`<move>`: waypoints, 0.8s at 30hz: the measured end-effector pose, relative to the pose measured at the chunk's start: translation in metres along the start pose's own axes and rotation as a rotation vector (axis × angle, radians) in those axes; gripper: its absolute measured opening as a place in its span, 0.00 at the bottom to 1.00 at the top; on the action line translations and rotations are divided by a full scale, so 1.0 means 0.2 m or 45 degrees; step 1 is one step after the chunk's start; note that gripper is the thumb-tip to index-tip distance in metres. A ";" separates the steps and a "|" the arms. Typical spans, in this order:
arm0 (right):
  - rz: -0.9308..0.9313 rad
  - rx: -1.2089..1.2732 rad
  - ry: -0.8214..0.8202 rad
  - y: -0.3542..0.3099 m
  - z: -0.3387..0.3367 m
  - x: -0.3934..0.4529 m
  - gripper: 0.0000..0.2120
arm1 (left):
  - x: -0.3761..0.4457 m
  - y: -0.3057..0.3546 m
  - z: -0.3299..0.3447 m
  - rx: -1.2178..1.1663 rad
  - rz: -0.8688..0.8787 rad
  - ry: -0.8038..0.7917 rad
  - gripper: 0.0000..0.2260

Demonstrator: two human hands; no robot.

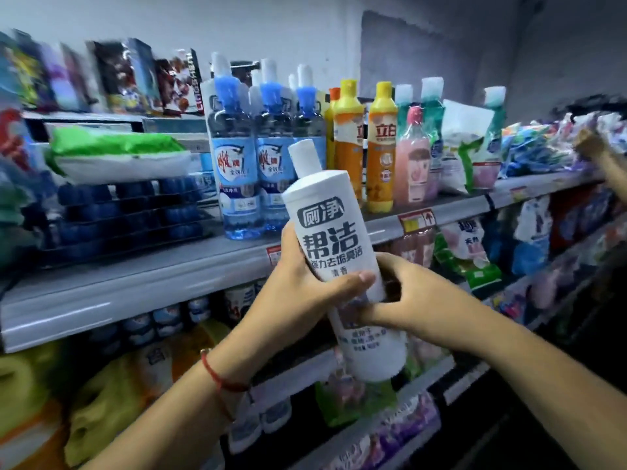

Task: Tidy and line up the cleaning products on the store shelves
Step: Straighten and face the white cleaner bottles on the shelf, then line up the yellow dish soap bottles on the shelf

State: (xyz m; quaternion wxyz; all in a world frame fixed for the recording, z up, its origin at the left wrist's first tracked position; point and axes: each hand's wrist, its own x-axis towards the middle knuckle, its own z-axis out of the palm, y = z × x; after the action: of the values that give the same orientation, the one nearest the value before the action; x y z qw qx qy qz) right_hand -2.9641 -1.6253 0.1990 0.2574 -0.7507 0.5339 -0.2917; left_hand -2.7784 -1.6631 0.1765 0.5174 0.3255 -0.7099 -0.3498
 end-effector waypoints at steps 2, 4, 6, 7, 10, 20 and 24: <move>-0.097 -0.111 -0.066 -0.07 -0.11 0.10 0.31 | 0.06 0.01 -0.08 -0.003 0.001 0.126 0.34; -0.201 -0.095 -0.008 -0.14 -0.20 0.19 0.32 | 0.08 0.04 -0.15 -0.015 0.006 0.186 0.35; -0.336 0.005 0.037 -0.24 -0.26 0.32 0.30 | 0.10 0.10 -0.23 0.051 -0.005 0.291 0.33; -0.386 0.041 0.058 -0.29 -0.27 0.40 0.29 | 0.12 0.14 -0.27 0.092 -0.006 0.337 0.32; -0.560 0.046 0.124 -0.47 -0.27 0.64 0.25 | 0.13 0.25 -0.36 0.206 0.003 0.454 0.26; -0.521 -0.036 0.124 -0.84 -0.09 1.13 0.52 | 0.07 0.42 -0.44 0.350 -0.098 0.787 0.22; -0.519 -0.263 0.320 -0.81 -0.02 1.18 0.57 | 0.02 0.44 -0.43 0.364 -0.195 0.866 0.28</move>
State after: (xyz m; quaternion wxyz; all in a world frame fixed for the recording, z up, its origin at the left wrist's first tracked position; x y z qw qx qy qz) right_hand -2.8005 -1.8023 0.3531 0.0472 -0.8229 0.4265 -0.3725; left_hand -2.7058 -1.6325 0.2705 0.6453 0.5442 -0.5127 -0.1567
